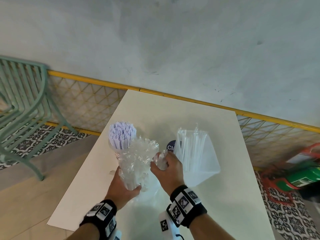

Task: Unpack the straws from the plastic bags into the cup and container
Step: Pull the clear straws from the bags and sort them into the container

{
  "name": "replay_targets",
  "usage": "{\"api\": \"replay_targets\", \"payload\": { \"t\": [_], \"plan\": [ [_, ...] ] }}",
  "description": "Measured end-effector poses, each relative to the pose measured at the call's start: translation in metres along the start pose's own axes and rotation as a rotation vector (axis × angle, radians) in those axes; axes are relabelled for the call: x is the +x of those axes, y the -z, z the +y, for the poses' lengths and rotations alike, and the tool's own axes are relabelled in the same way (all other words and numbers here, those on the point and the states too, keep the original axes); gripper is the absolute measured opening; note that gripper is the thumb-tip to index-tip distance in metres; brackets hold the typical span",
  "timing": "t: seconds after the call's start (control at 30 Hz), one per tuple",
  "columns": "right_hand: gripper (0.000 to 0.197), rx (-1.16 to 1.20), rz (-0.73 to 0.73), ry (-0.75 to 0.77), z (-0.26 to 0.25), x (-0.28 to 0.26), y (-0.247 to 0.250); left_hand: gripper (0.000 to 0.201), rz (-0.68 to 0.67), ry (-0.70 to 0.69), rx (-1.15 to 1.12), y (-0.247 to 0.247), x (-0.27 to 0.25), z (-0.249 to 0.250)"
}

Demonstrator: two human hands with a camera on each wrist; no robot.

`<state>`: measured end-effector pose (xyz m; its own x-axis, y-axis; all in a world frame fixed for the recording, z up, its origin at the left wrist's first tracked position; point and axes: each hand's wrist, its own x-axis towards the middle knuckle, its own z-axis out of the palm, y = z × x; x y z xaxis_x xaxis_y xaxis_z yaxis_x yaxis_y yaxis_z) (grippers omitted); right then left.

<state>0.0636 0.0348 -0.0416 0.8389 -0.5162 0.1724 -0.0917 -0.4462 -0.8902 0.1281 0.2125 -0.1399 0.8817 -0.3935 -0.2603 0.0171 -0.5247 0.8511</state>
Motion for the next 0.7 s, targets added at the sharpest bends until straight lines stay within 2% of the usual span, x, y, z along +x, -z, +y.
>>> {"api": "replay_targets", "payload": {
  "t": [0.13, 0.3, 0.4, 0.47, 0.5, 0.57, 0.63, 0.7],
  "plan": [
    [0.039, -0.058, -0.002, 0.005, 0.011, -0.006, -0.003, 0.08, 0.031, 0.006, -0.065, -0.003, -0.006, 0.008],
    [0.03, 0.042, -0.019, -0.178, 0.015, -0.007, 0.0, 0.091, 0.059, -0.004, -0.098, -0.008, -0.007, 0.009],
    [0.028, 0.139, -0.033, -0.288, 0.018, -0.012, -0.002, 0.092, 0.05, 0.004, -0.092, -0.01, -0.008, 0.01],
    [0.027, 0.103, -0.063, -0.306, 0.018, -0.013, -0.004, 0.088, 0.062, 0.011, -0.098, -0.013, -0.008, 0.012],
    [0.027, 0.023, -0.07, -0.259, 0.019, -0.012, -0.003, 0.082, 0.067, 0.018, -0.092, -0.013, -0.008, 0.012],
    [0.025, -0.097, -0.04, -0.049, 0.019, -0.009, -0.002, 0.072, 0.069, 0.031, -0.071, -0.013, -0.009, 0.012],
    [0.022, -0.145, -0.033, 0.104, 0.014, -0.004, 0.001, 0.076, 0.059, 0.051, -0.07, -0.012, -0.008, 0.008],
    [0.022, -0.173, -0.009, 0.187, 0.005, 0.002, 0.007, 0.083, 0.046, 0.065, -0.053, -0.009, -0.007, 0.001]
  ]
}}
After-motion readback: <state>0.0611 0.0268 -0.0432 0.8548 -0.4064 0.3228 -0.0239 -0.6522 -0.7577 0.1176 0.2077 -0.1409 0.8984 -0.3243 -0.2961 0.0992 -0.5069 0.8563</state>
